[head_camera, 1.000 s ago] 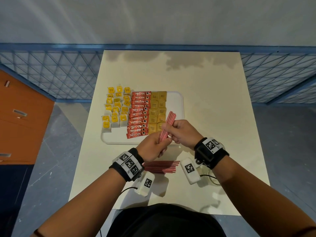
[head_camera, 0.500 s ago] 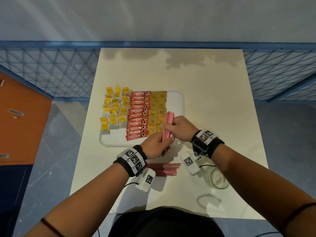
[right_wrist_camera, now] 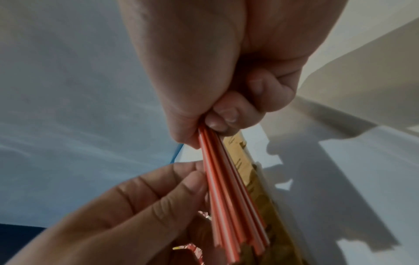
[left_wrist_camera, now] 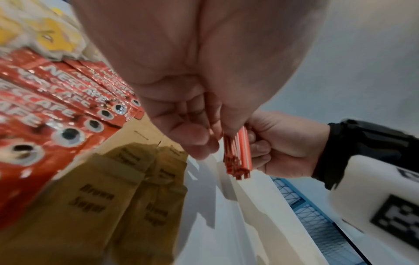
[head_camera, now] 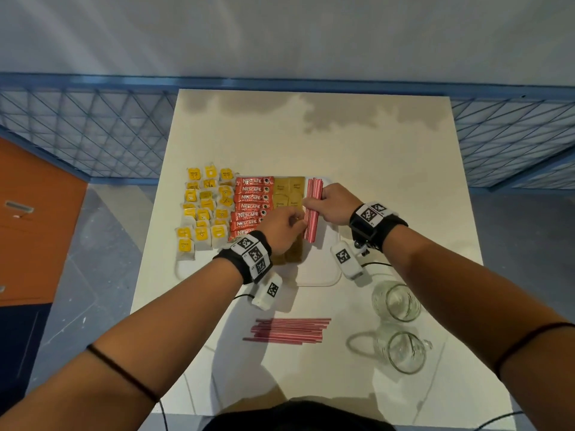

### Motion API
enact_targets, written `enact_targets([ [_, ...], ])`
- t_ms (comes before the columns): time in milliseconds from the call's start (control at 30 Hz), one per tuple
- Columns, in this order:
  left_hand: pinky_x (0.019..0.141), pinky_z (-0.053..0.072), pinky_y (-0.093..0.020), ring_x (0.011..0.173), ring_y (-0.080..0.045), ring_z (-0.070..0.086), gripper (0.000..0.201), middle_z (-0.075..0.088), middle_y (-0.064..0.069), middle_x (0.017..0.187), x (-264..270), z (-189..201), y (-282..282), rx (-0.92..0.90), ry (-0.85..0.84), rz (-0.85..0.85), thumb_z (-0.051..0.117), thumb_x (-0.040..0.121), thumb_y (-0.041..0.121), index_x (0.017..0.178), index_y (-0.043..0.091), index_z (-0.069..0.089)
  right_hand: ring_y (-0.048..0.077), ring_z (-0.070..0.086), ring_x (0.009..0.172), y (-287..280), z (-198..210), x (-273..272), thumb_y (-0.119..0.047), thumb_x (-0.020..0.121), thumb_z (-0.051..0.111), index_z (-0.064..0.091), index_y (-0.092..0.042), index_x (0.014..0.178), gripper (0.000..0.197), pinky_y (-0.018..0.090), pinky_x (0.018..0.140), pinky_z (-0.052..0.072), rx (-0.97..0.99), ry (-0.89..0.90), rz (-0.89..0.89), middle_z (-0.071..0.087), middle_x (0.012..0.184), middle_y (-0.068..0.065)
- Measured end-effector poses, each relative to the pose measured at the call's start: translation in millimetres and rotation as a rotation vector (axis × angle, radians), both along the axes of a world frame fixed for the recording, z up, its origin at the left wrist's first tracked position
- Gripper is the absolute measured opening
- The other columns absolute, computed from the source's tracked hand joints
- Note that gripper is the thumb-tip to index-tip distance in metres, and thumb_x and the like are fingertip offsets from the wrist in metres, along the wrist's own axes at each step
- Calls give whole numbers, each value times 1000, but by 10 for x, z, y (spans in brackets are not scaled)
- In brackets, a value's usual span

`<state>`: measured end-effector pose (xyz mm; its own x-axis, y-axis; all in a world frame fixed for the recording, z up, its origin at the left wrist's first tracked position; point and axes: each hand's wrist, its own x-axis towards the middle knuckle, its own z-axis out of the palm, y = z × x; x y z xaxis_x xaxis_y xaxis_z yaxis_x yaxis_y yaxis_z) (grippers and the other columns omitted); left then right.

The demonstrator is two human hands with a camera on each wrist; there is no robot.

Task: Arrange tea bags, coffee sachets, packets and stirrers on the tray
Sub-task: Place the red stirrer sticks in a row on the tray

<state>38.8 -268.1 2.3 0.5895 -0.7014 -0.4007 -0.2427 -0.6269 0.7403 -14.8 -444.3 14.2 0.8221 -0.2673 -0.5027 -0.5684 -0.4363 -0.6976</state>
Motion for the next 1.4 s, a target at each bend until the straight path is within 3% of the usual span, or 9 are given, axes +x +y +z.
enact_targets([
  [133, 60, 47, -29, 62, -17, 59, 25, 68, -6, 74, 209, -75, -210, 53, -19, -5, 56, 102, 30, 82, 16, 64, 13, 46, 48, -112, -112, 189, -35, 96, 65, 61, -16, 66, 36, 27, 52, 38, -26, 30, 5, 54, 59, 2],
  [233, 57, 45, -27, 65, -18, 61, 26, 69, -4, 76, 308, -124, -328, 109, -54, -11, 56, 101, 31, 81, 18, 65, 16, 49, 53, -166, -198, 300, -36, 95, 65, 60, -17, 67, 34, 30, 56, 41, -35, 76, 17, 55, 62, 3],
  [400, 70, 52, -30, 84, -23, 67, 23, 72, -5, 95, 349, -197, -459, 190, -118, -30, 58, 99, 31, 102, 14, 75, 16, 49, 53, -203, -298, 389, -34, 96, 65, 55, -17, 67, 34, 28, 53, 40, -96, 131, 50, 53, 62, 2],
  [700, 85, 55, -34, 96, -25, 67, 21, 73, -7, 109, 327, -242, -486, 216, -173, -66, 58, 100, 22, 113, 16, 73, 21, 57, 47, -218, -309, 445, -45, 93, 65, 59, -17, 67, 38, 25, 48, 47, -125, 220, 18, 63, 59, 3],
  [800, 85, 57, -36, 92, -23, 67, 22, 72, -6, 107, 307, -232, -477, 213, -163, -64, 58, 99, 23, 115, 16, 71, 21, 62, 49, -236, -254, 433, -48, 94, 62, 60, -15, 63, 45, 27, 55, 51, -193, 227, 63, 64, 57, 3],
  [967, 83, 59, -37, 90, -22, 67, 22, 71, -6, 106, 278, -232, -473, 208, -164, -51, 60, 99, 24, 118, 16, 66, 19, 61, 55, -284, -183, 404, -42, 95, 60, 60, -13, 64, 43, 26, 53, 42, -278, 228, 104, 63, 60, 3],
  [1133, 77, 53, -28, 87, -19, 63, 28, 70, -3, 111, 267, -232, -475, 175, -189, -56, 57, 101, 25, 128, 17, 59, 24, 66, 61, -347, -174, 310, -30, 94, 56, 61, -10, 63, 36, 34, 63, 55, -339, 240, 109, 67, 62, 5],
  [1267, 80, 54, -30, 95, -22, 66, 42, 70, -4, 117, 286, -197, -500, 174, -225, -91, 60, 99, 29, 139, 19, 50, 23, 58, 58, -364, -159, 228, -24, 91, 60, 54, -13, 63, 31, 28, 53, 42, -470, 239, 103, 57, 61, 2],
  [1400, 78, 55, -33, 95, -24, 67, 45, 70, -4, 116, 286, -197, -532, 185, -284, -143, 66, 95, 30, 137, 20, 52, 17, 54, 57, -315, -142, 173, -23, 91, 65, 51, -15, 70, 26, 28, 56, 43, -536, 275, 108, 59, 67, 1],
])
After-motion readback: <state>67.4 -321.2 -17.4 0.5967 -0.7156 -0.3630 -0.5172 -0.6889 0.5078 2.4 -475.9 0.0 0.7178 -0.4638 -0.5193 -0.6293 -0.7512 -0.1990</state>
